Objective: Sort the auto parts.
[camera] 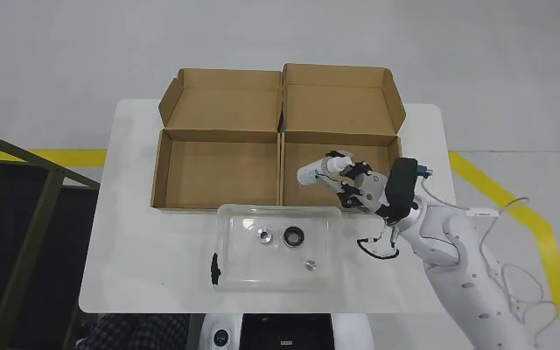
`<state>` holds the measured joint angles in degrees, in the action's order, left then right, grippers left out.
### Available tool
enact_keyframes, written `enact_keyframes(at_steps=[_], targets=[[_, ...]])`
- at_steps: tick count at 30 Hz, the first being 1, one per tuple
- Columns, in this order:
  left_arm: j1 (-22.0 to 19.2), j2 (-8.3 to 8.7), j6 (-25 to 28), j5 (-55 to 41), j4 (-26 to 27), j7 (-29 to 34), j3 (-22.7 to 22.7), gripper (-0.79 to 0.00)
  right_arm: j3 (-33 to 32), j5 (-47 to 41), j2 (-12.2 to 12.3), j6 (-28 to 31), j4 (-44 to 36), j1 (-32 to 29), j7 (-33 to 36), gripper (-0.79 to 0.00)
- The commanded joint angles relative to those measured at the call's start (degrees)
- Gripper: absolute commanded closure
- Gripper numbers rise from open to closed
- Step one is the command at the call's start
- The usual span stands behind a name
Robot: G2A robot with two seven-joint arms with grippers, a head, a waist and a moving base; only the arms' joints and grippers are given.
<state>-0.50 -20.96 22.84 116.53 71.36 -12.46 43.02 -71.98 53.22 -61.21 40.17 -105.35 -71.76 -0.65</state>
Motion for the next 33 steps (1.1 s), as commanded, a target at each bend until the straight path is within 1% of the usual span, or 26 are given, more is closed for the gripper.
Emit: enact_keyframes(at_steps=[1, 8, 12, 16, 33], targets=[[0.0, 0.0, 0.0, 0.0, 0.0, 0.0, 0.0, -0.785, 1.18, 0.75, -0.23, -1.38, 0.63, 1.13, 1.02, 0.0], [0.0, 0.0, 0.0, 0.0, 0.0, 0.0, 0.0, -0.785, 5.63, 4.22, -1.21, -6.75, 2.96, 5.99, 6.67, 0.0], [0.0, 0.0, 0.0, 0.0, 0.0, 0.0, 0.0, -0.785, 7.8, 10.45, -1.74, -10.0, 5.55, 8.82, 7.7, 0.0], [0.0, 0.0, 0.0, 0.0, 0.0, 0.0, 0.0, -0.785, 9.71, 13.35, -2.31, -12.0, 9.27, 10.8, 7.51, 0.0], [0.0, 0.0, 0.0, 0.0, 0.0, 0.0, 0.0, -0.785, 15.37, 10.3, -4.87, -13.95, 20.81, 16.87, 9.42, 0.0]])
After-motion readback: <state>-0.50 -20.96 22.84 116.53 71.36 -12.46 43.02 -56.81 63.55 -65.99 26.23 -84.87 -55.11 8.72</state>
